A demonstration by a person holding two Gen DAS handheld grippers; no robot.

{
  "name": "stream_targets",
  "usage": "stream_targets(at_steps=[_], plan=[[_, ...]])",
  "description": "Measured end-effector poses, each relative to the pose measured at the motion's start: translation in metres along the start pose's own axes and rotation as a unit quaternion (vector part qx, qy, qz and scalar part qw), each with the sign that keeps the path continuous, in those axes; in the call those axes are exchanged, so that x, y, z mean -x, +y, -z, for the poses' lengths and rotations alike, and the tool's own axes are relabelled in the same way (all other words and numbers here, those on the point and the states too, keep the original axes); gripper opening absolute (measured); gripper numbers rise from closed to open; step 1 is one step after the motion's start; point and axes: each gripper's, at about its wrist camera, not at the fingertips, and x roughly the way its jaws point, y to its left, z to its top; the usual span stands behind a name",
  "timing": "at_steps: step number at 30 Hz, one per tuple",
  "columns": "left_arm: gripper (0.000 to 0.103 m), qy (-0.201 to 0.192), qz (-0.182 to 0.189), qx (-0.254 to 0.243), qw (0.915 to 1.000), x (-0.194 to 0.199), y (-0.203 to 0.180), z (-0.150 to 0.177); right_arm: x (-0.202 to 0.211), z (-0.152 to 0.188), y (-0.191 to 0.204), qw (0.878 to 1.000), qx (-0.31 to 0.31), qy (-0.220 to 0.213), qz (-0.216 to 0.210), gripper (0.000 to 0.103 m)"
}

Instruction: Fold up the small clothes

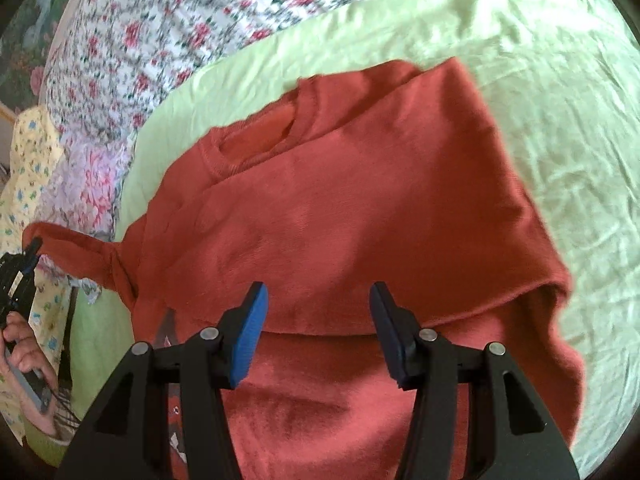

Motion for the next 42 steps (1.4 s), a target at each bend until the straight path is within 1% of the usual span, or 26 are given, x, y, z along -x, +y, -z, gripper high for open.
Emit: stream_targets(at_steps=[3,4,7,10,13,17,18,19,20,21,22,23,25,26,27,28,30,31,32,34,35,36,37,38,40,42], plan=[[0.004,0.047,0.032,-0.044,0.9974,-0.046,-0.061,0.023,0.014,0.004,-0.016,1.000,-0.017,-0.013,0.002,0.054],[0.004,0.060,0.037,-0.060,0.9957,-0.057,-0.077,0.038,0.018,0.006,-0.021,1.000,-0.021,-0.017,0.004,0.054],[0.004,0.095,0.044,-0.099,0.9896,-0.097,-0.122,0.077,0.031,0.011,-0.039,0.999,-0.038,-0.026,0.008,0.054],[0.004,0.125,0.041,-0.139,0.9814,-0.129,-0.154,0.115,0.043,0.018,-0.059,0.998,-0.056,-0.033,0.011,0.054],[0.004,0.146,0.035,-0.163,0.9750,-0.157,-0.173,0.138,0.049,0.021,-0.075,0.997,-0.069,-0.035,0.014,0.054],[0.007,0.170,0.023,-0.185,0.9676,-0.178,-0.179,0.158,0.054,0.023,-0.090,0.995,-0.087,-0.038,0.020,0.054],[0.009,0.180,0.026,-0.186,0.9656,-0.180,-0.179,0.161,0.054,0.023,-0.092,0.995,-0.091,-0.039,0.022,0.054],[0.014,0.191,0.033,-0.183,0.9639,-0.181,-0.177,0.162,0.054,0.023,-0.094,0.995,-0.094,-0.038,0.022,0.054],[0.015,0.197,0.040,-0.181,0.9627,-0.178,-0.174,0.163,0.053,0.022,-0.096,0.994,-0.098,-0.037,0.022,0.054],[0.019,0.202,0.045,-0.181,0.9615,-0.174,-0.170,0.164,0.052,0.022,-0.096,0.994,-0.103,-0.036,0.021,0.054],[0.028,0.206,0.046,-0.184,0.9600,-0.167,-0.166,0.164,0.051,0.021,-0.096,0.994,-0.105,-0.036,0.020,0.054],[0.032,0.208,0.045,-0.187,0.9591,-0.160,-0.161,0.164,0.049,0.020,-0.093,0.994,-0.106,-0.035,0.018,0.054],[0.041,0.200,0.039,-0.189,0.9606,-0.137,-0.141,0.162,0.045,0.018,-0.087,0.994,-0.101,-0.030,0.016,0.055],[0.043,0.197,0.032,-0.189,0.9615,-0.128,-0.132,0.159,0.042,0.017,-0.080,0.995,-0.095,-0.026,0.013,0.056],[0.046,0.192,0.021,-0.190,0.9627,-0.117,-0.121,0.155,0.040,0.016,-0.076,0.995,-0.091,-0.024,0.011,0.060],[0.048,0.183,0.001,-0.189,0.9649,-0.105,-0.104,0.151,0.037,0.016,-0.070,0.996,-0.088,-0.022,0.008,0.066],[0.050,0.167,-0.038,-0.185,0.9678,-0.088,-0.077,0.142,0.031,0.014,-0.057,0.997,-0.079,-0.020,0.003,0.072],[0.050,0.154,-0.076,-0.181,0.9684,-0.079,-0.057,0.136,0.027,0.013,-0.050,0.997,-0.073,-0.020,0.003,0.073],[0.051,0.147,-0.098,-0.178,0.9681,-0.074,-0.045,0.133,0.023,0.011,-0.045,0.998,-0.068,-0.017,0.003,0.073],[0.055,0.132,-0.162,-0.158,0.9652,-0.065,-0.005,0.120,0.016,0.009,-0.030,0.998,-0.060,-0.012,0.009,0.073],[0.055,0.132,-0.181,-0.148,0.9632,-0.064,0.009,0.116,0.018,0.009,-0.022,0.998,-0.048,-0.019,0.020,0.073],[0.055,0.134,-0.201,-0.133,0.9612,-0.065,0.025,0.111,0.021,0.009,-0.010,0.998,-0.024,-0.032,0.042,0.073],[0.055,0.136,-0.209,-0.116,0.9615,-0.065,0.041,0.107,0.025,0.010,0.001,0.997,-0.001,-0.044,0.066,0.073],[0.055,0.138,-0.211,-0.104,0.9621,-0.066,0.050,0.104,0.029,0.011,0.014,0.993,0.025,-0.058,0.097,0.073],[0.055,0.142,-0.213,-0.092,0.9623,-0.070,0.062,0.102,0.036,0.014,0.031,0.985,0.063,-0.077,0.138,0.073],[0.055,0.143,-0.211,-0.093,0.9627,-0.074,0.064,0.101,0.039,0.012,0.036,0.980,0.075,-0.077,0.169,0.073]])
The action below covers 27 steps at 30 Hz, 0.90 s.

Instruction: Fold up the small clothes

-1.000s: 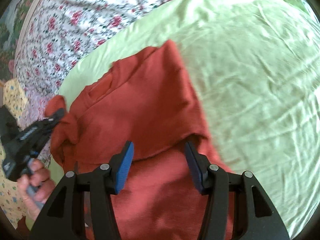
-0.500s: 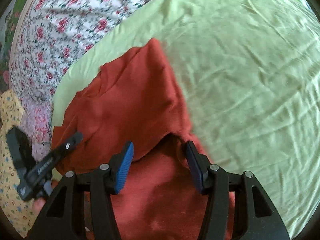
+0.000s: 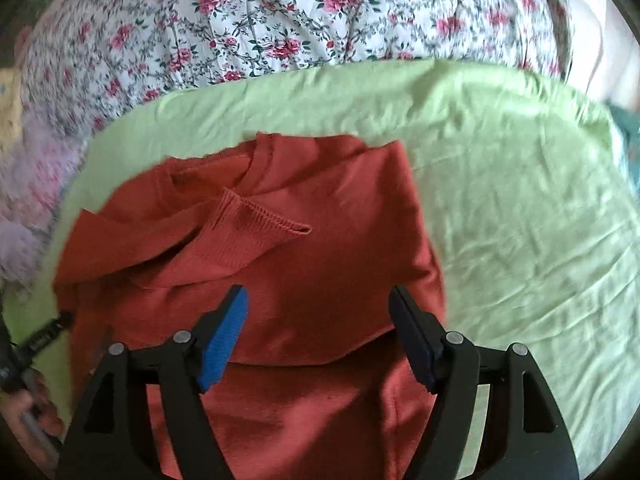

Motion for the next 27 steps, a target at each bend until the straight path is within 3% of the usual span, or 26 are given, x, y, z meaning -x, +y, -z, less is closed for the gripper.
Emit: stream_targets(at_steps=[2,6,8,13,14,16,17,19,25,27], plan=[[0.055,-0.005,0.005,-0.004,1.0000,-0.001,-0.004,-0.001,0.004,-0.004,-0.007,1.000,-0.010,0.001,0.015,0.073],[0.055,-0.016,-0.001,-0.032,0.9994,-0.002,-0.023,-0.003,-0.003,-0.016,0.007,0.993,-0.017,0.024,-0.110,0.073],[0.055,-0.016,-0.020,-0.042,0.9988,-0.006,-0.026,-0.005,-0.022,-0.023,0.020,0.987,-0.052,0.049,-0.141,0.073],[0.055,-0.009,-0.026,-0.039,0.9988,-0.011,-0.021,-0.009,-0.080,-0.038,0.047,0.976,-0.111,0.107,-0.151,0.071],[0.057,-0.008,-0.027,-0.039,0.9988,-0.012,-0.019,-0.010,-0.090,-0.037,0.050,0.977,-0.113,0.114,-0.143,0.066],[0.057,-0.006,-0.024,-0.037,0.9990,-0.014,-0.017,-0.012,-0.106,-0.032,0.045,0.973,-0.132,0.130,-0.136,0.022],[0.057,-0.006,-0.022,-0.035,0.9991,-0.014,-0.016,-0.012,-0.109,-0.030,0.037,0.969,-0.150,0.135,-0.140,0.016],[0.057,-0.006,-0.020,-0.032,0.9993,-0.014,-0.015,-0.014,-0.099,-0.032,0.019,0.967,-0.169,0.114,-0.154,0.011],[0.057,-0.001,-0.010,-0.041,0.9991,-0.014,-0.019,-0.012,-0.013,-0.053,-0.041,0.963,-0.157,-0.053,-0.214,0.010],[0.058,-0.002,-0.012,-0.047,0.9988,-0.014,-0.022,-0.011,-0.014,-0.052,-0.053,0.966,-0.152,-0.050,-0.206,0.010]])
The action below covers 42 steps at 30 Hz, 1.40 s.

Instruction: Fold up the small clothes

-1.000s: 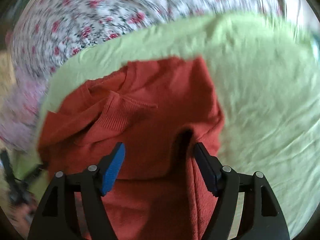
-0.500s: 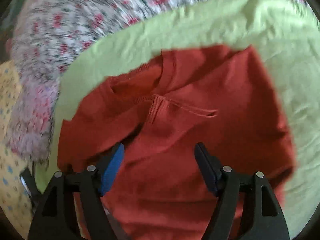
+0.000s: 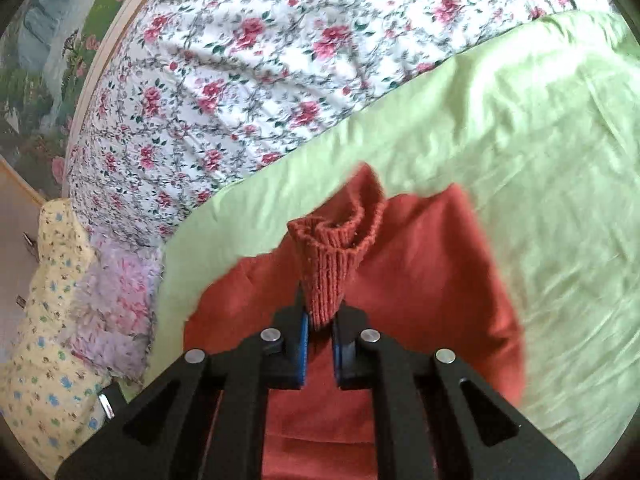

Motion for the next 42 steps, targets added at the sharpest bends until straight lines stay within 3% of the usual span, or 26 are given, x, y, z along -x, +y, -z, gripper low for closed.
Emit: stream_targets(at_steps=[4,6,10,15,18,21,26,30,32,34,35,42], plan=[[0.059,0.010,0.003,0.005,0.9999,-0.001,0.002,0.002,-0.035,0.019,-0.045,0.996,-0.043,0.064,0.041,0.010],[0.059,0.009,-0.003,0.001,1.0000,0.001,0.004,0.005,-0.051,0.028,-0.054,0.995,-0.048,0.075,0.053,0.010],[0.061,0.014,0.001,0.016,0.9998,0.002,0.017,0.008,-0.054,0.043,-0.062,0.992,-0.057,0.101,0.047,0.019],[0.061,0.034,0.039,0.088,0.9948,-0.002,0.036,0.006,-0.046,0.033,-0.047,0.997,-0.011,0.066,0.035,0.020],[0.061,0.037,0.039,0.084,0.9950,-0.001,0.036,0.010,-0.048,0.030,-0.033,0.994,0.059,0.061,0.073,0.020],[0.063,0.045,0.041,0.082,0.9948,0.002,0.038,0.014,-0.050,0.034,-0.048,0.988,0.059,0.084,0.118,0.020],[0.066,0.053,0.047,0.084,0.9939,0.011,0.047,0.023,-0.025,0.039,-0.076,0.986,0.035,0.067,0.147,0.020],[0.066,0.063,0.050,0.078,0.9938,0.021,0.050,0.039,0.002,0.043,-0.090,0.990,0.008,0.062,0.127,0.021],[0.066,0.072,0.056,0.071,0.9933,0.026,0.050,0.047,0.016,0.048,-0.093,0.991,0.005,0.060,0.120,0.026],[0.066,0.078,0.064,0.065,0.9928,0.034,0.052,0.058,0.027,0.054,-0.092,0.992,0.004,0.059,0.109,0.046],[0.066,0.079,0.068,0.062,0.9926,0.037,0.052,0.062,0.035,0.058,-0.090,0.993,0.004,0.057,0.104,0.050],[0.067,0.092,0.091,0.044,0.9906,0.071,0.058,0.109,0.067,0.096,-0.075,0.992,0.043,0.059,0.102,0.052]])
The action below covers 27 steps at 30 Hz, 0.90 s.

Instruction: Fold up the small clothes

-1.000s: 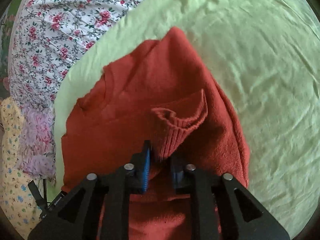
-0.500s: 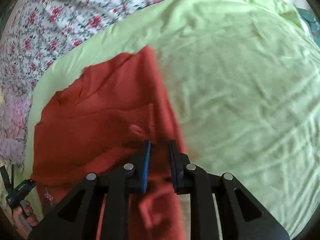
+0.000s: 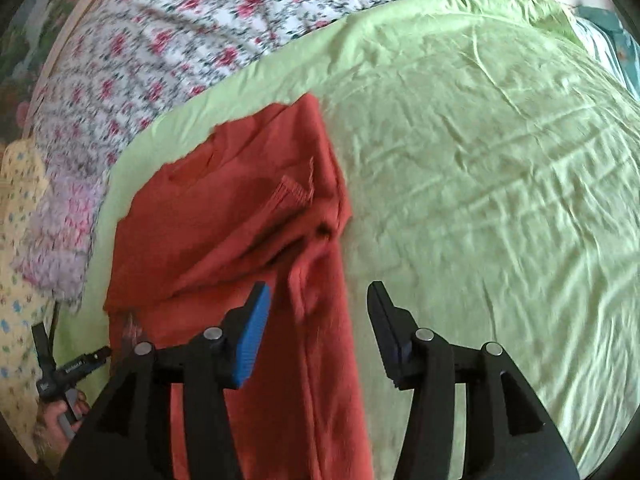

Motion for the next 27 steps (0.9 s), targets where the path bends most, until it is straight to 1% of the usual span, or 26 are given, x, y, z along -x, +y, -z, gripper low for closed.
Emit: stream_targets(at_steps=[3,7,12,14,18,21,24,25,26,27], plan=[[0.068,0.007,0.003,-0.008,0.9999,0.009,0.005,0.022,0.003,0.023,0.014,0.999,0.036,0.009,0.009,0.052],[0.070,0.020,0.010,-0.021,0.9995,0.020,0.012,0.052,0.003,0.054,0.026,0.997,0.067,0.037,0.006,0.052],[0.071,0.035,0.015,-0.037,0.9986,0.031,0.025,0.096,0.016,0.096,0.029,0.993,0.101,0.050,0.033,0.052],[0.071,0.047,0.024,-0.041,0.9978,0.031,0.029,0.111,0.021,0.109,0.030,0.991,0.112,0.053,0.044,0.052],[0.072,0.061,0.026,-0.052,0.9964,0.033,0.034,0.138,0.029,0.130,0.040,0.985,0.148,0.049,0.077,0.052],[0.073,0.065,0.029,-0.059,0.9957,0.032,0.032,0.147,0.027,0.143,0.048,0.979,0.172,0.050,0.093,0.052],[0.073,0.070,0.033,-0.072,0.9944,0.029,0.026,0.151,0.020,0.152,0.046,0.976,0.174,0.052,0.123,0.052],[0.073,0.071,0.031,-0.077,0.9940,0.028,0.023,0.153,0.018,0.153,0.043,0.975,0.170,0.053,0.130,0.050],[0.073,0.071,0.027,-0.082,0.9938,0.027,0.022,0.155,0.018,0.153,0.038,0.976,0.161,0.055,0.134,0.045],[0.073,0.070,0.020,-0.087,0.9935,0.023,0.018,0.155,0.018,0.152,0.031,0.978,0.148,0.057,0.134,0.030]])
